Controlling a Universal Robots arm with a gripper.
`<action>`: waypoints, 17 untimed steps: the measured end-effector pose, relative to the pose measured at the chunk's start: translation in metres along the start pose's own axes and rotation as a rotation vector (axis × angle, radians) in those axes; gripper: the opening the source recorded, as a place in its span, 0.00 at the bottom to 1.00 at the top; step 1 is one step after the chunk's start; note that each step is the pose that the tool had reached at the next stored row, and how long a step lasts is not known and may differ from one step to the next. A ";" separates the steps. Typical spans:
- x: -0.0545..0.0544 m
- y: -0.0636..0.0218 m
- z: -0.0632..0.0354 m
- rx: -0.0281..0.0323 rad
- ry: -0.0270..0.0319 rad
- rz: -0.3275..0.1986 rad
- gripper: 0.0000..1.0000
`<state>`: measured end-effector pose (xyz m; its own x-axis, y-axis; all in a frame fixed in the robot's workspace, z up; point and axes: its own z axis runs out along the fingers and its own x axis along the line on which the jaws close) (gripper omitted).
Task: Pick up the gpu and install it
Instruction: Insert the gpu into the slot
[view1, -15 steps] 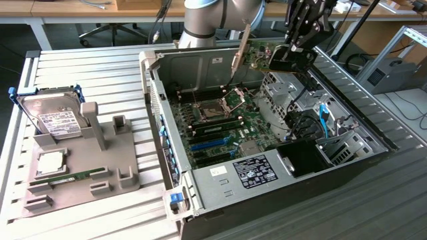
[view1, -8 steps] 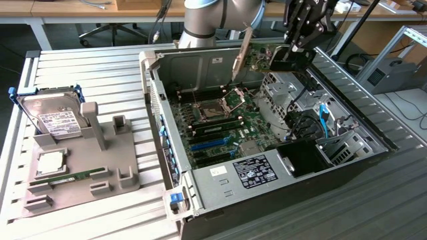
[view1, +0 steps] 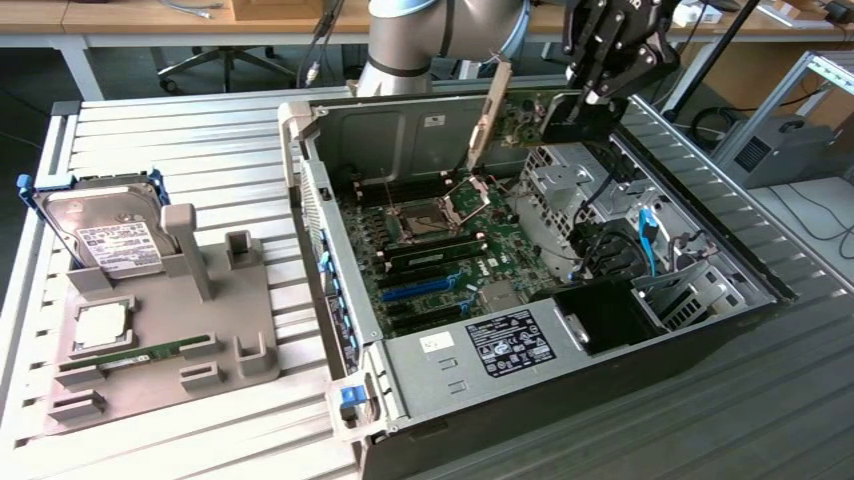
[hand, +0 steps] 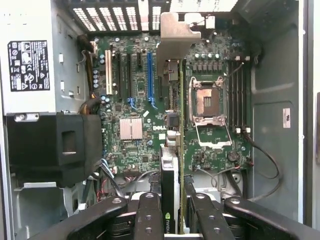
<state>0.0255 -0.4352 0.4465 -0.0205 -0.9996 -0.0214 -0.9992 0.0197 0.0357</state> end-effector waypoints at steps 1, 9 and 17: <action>0.000 0.0000 0.0000 0.0000 0.0001 -0.002 0.27; 0.000 0.0031 0.0021 0.0099 -0.0001 -0.003 0.27; 0.000 0.0141 0.0061 0.0330 -0.0004 -0.005 0.27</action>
<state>0.0113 -0.4352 0.4409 -0.0155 -0.9996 -0.0219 -0.9999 0.0154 0.0026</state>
